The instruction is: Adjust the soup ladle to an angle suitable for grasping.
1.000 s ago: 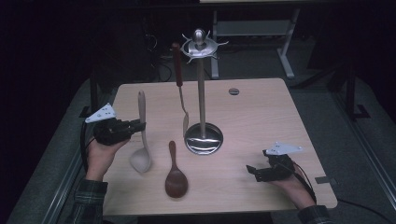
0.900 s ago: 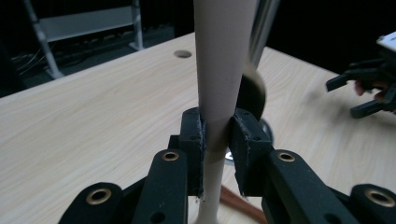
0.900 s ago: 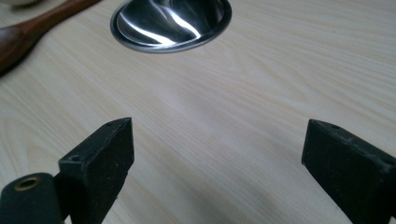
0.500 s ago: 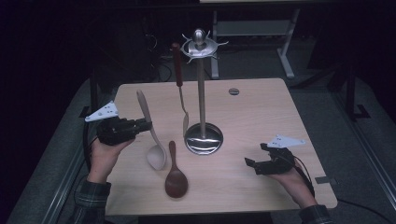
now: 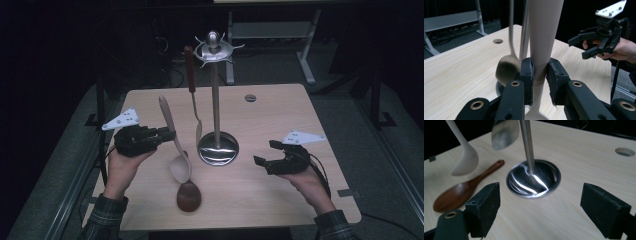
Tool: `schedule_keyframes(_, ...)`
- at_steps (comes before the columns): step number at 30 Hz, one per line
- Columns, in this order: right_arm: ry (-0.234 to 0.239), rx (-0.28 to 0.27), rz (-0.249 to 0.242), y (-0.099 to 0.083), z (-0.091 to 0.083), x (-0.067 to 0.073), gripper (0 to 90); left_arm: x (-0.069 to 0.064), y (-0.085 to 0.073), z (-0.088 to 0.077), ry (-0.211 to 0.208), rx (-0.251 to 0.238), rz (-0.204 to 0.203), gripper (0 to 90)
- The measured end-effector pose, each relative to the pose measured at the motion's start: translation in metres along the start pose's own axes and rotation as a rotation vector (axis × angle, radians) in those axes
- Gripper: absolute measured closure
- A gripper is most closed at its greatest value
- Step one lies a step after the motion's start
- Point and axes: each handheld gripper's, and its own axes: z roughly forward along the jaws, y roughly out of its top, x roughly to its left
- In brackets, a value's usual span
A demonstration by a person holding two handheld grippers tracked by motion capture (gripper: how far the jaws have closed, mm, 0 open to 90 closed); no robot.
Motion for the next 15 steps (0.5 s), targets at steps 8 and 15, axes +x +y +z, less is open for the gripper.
schedule_keyframes(8, 0.069, -0.049, -0.005, 0.029, 0.004, 0.006, 29.8, -0.012, 0.016, 0.017, -0.01, 0.025, 0.026, 75.4)
schedule_keyframes(15, 0.126, -0.073, -0.002, 0.059, 0.007, 0.014, 32.8, -0.024, 0.028, 0.04, -0.046, 0.039, 0.052, 75.4)
